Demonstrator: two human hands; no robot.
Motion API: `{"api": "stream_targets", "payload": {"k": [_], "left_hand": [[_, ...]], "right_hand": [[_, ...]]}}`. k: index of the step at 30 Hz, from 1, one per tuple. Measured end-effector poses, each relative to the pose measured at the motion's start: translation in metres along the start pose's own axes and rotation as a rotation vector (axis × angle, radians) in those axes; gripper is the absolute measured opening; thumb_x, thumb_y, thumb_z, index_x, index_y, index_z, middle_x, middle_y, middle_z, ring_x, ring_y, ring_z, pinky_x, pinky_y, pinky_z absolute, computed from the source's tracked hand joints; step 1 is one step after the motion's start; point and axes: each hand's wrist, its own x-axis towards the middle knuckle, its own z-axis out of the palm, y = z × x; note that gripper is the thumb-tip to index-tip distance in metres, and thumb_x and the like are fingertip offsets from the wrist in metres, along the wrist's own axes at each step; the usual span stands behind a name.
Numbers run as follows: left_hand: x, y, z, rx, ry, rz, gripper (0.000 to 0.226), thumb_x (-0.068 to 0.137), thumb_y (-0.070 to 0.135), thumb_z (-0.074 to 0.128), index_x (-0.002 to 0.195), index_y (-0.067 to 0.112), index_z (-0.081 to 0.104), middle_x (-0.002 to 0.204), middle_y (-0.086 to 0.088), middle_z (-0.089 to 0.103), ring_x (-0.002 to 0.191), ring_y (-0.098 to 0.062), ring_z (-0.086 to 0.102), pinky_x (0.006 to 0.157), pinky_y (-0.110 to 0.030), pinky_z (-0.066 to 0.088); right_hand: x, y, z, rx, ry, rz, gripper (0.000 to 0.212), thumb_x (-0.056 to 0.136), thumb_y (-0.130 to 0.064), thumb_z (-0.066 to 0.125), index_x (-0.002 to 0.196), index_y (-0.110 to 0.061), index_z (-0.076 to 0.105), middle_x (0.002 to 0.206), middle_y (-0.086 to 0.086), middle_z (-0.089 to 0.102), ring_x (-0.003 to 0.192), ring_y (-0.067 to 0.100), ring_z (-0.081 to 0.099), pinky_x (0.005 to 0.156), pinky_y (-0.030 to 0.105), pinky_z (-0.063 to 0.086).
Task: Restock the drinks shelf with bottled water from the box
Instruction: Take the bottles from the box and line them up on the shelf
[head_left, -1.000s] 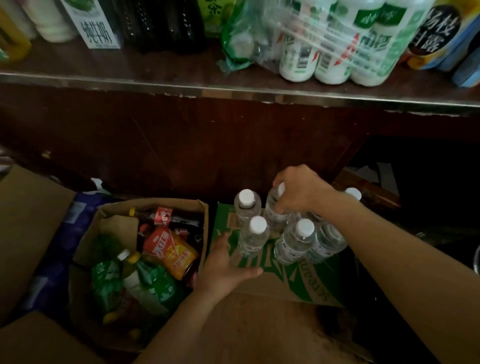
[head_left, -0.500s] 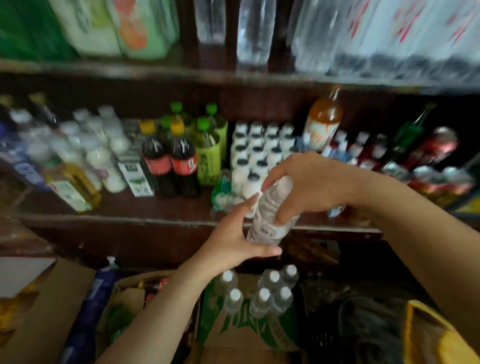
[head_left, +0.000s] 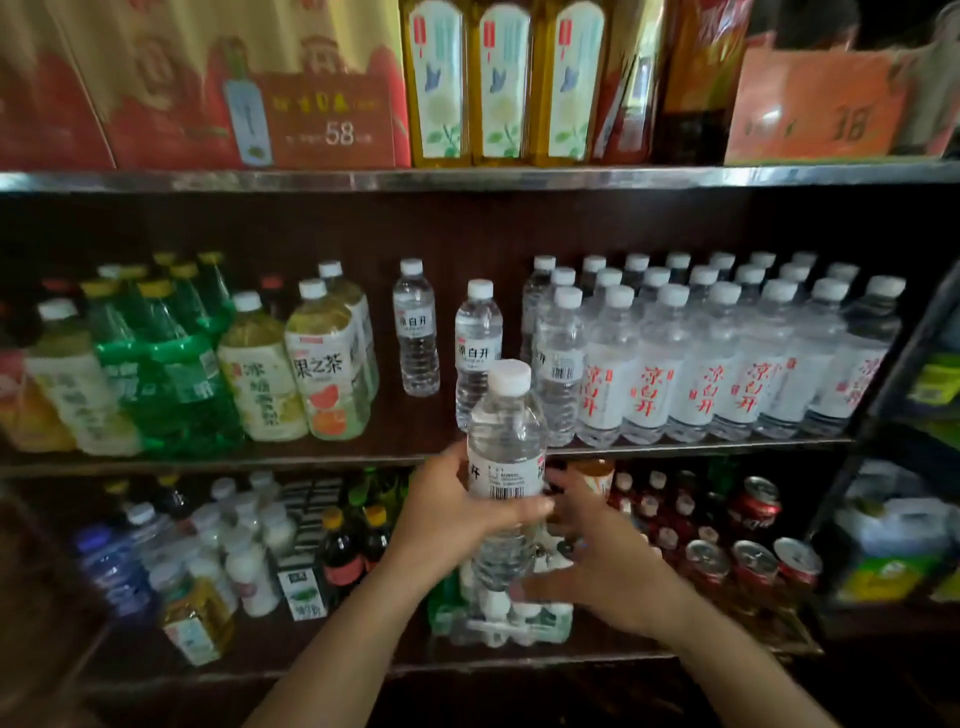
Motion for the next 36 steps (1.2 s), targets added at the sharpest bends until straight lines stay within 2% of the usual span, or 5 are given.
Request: {"api": "stream_targets", "payload": {"k": [9, 13, 16, 30, 36], "left_hand": [[0.066, -0.005, 0.000, -0.059, 0.083, 0.021, 0.058, 0.055, 0.019, 0.091, 0.106, 0.026, 0.064, 0.098, 0.009, 0.074, 0.093, -0.006, 0.069, 0.070, -0.017, 0.053], [0.101, -0.026, -0.024, 0.019, -0.048, -0.113, 0.119, 0.040, 0.045, 0.092, 0.143, 0.032, 0.035, 0.143, 0.010, 0.045, 0.134, -0.010, 0.040, 0.108, -0.034, 0.039], [0.123, -0.037, -0.035, 0.121, -0.137, -0.194, 0.139, 0.038, 0.053, 0.088, 0.150, 0.038, 0.008, 0.155, 0.010, 0.022, 0.142, -0.013, 0.023, 0.113, -0.034, 0.027], [0.205, -0.074, -0.004, -0.082, -0.129, -0.089, 0.074, 0.074, 0.004, 0.075, 0.134, 0.034, 0.043, 0.119, 0.014, 0.064, 0.094, 0.010, 0.063, 0.067, -0.007, 0.050], [0.245, -0.074, 0.012, -0.121, -0.197, -0.017, 0.054, 0.085, 0.012, 0.067, 0.135, 0.023, 0.048, 0.123, 0.009, 0.064, 0.110, 0.001, 0.061, 0.080, -0.009, 0.049]], "right_hand": [[0.087, 0.011, 0.030, -0.045, 0.449, -0.052, 0.045, 0.070, -0.033, 0.076, 0.106, -0.034, 0.049, 0.085, -0.015, 0.065, 0.077, 0.007, 0.066, 0.064, 0.027, 0.055], [0.127, 0.020, 0.030, 0.000, 0.491, -0.030, 0.039, 0.074, -0.035, 0.073, 0.108, -0.030, 0.054, 0.086, -0.012, 0.068, 0.074, 0.005, 0.063, 0.061, 0.022, 0.053], [0.154, 0.024, 0.031, 0.012, 0.521, -0.019, 0.041, 0.076, -0.032, 0.072, 0.112, -0.025, 0.054, 0.090, -0.007, 0.070, 0.078, 0.012, 0.066, 0.062, 0.025, 0.053], [0.223, 0.047, 0.037, -0.011, 0.570, -0.010, 0.077, 0.076, -0.006, 0.062, 0.144, -0.027, 0.031, 0.112, 0.001, 0.067, 0.095, 0.015, 0.066, 0.080, 0.034, 0.056], [0.264, 0.054, 0.038, -0.073, 0.707, 0.043, 0.082, 0.083, -0.012, 0.056, 0.150, -0.027, 0.011, 0.141, 0.008, 0.048, 0.128, 0.024, 0.049, 0.103, 0.044, 0.044]]}}
